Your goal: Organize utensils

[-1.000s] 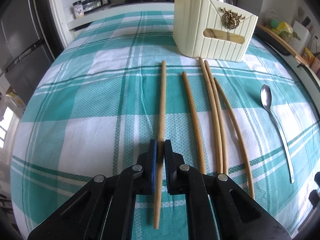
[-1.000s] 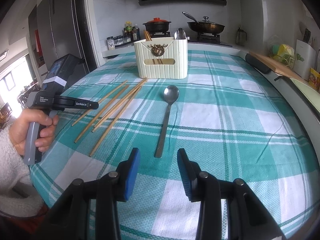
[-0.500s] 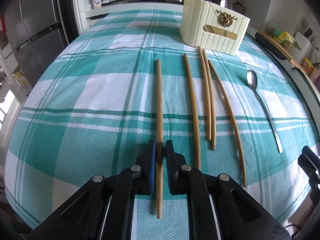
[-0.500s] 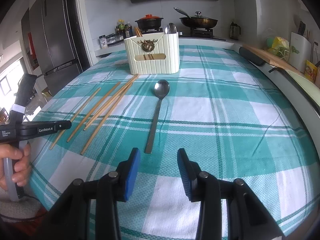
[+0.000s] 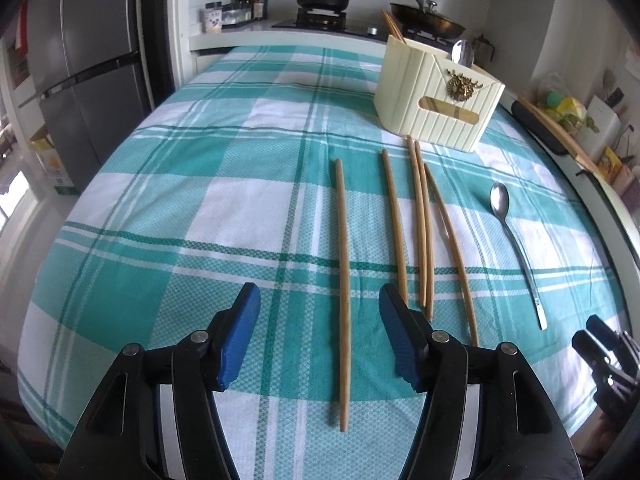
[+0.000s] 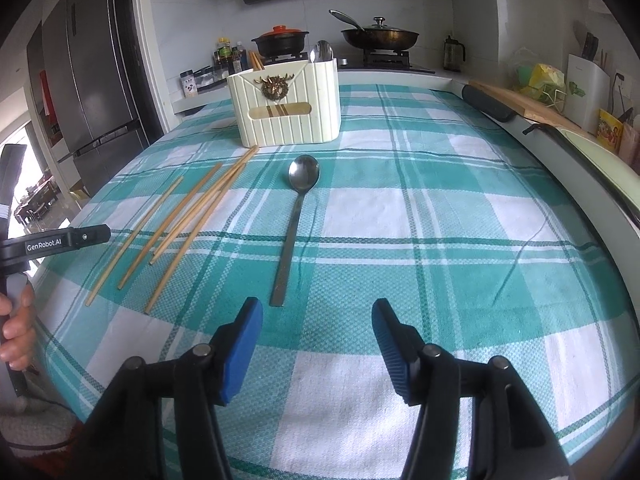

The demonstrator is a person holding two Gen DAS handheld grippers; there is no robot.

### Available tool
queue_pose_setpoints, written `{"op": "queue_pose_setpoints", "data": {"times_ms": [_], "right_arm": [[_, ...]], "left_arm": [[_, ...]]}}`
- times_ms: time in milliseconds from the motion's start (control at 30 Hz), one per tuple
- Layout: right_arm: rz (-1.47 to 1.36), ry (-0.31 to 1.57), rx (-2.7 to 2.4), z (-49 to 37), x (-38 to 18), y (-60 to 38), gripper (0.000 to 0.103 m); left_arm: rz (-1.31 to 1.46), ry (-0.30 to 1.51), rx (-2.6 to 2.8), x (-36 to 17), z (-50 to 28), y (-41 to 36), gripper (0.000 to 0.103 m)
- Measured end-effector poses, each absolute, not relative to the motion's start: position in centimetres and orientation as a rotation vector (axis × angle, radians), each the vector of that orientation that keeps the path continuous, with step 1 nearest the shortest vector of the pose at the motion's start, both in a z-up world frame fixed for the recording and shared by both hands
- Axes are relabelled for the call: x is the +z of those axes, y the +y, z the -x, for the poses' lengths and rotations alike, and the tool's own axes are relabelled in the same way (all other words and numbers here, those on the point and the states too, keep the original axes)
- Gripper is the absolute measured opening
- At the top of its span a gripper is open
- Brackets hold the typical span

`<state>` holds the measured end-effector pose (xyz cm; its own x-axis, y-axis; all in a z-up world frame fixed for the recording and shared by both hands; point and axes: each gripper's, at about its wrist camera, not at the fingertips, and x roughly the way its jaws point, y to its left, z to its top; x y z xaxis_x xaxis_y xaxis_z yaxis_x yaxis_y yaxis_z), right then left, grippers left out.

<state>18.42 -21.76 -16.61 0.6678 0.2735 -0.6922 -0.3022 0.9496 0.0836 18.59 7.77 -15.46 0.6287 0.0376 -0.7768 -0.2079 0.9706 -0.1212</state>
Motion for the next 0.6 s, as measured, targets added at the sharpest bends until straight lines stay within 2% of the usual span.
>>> {"op": "queue_pose_setpoints", "data": {"times_ms": [433, 600], "right_arm": [[0.098, 0.757, 0.303, -19.8, -15.2, -21.2, 0.058], [0.089, 0.752, 0.266, -22.8, -13.4, -21.6, 0.065]], "left_arm": [[0.233, 0.878, 0.104, -14.5, -19.2, 10.6, 0.064], [0.248, 0.939, 0.024, -14.2, -22.0, 12.3, 0.064]]}}
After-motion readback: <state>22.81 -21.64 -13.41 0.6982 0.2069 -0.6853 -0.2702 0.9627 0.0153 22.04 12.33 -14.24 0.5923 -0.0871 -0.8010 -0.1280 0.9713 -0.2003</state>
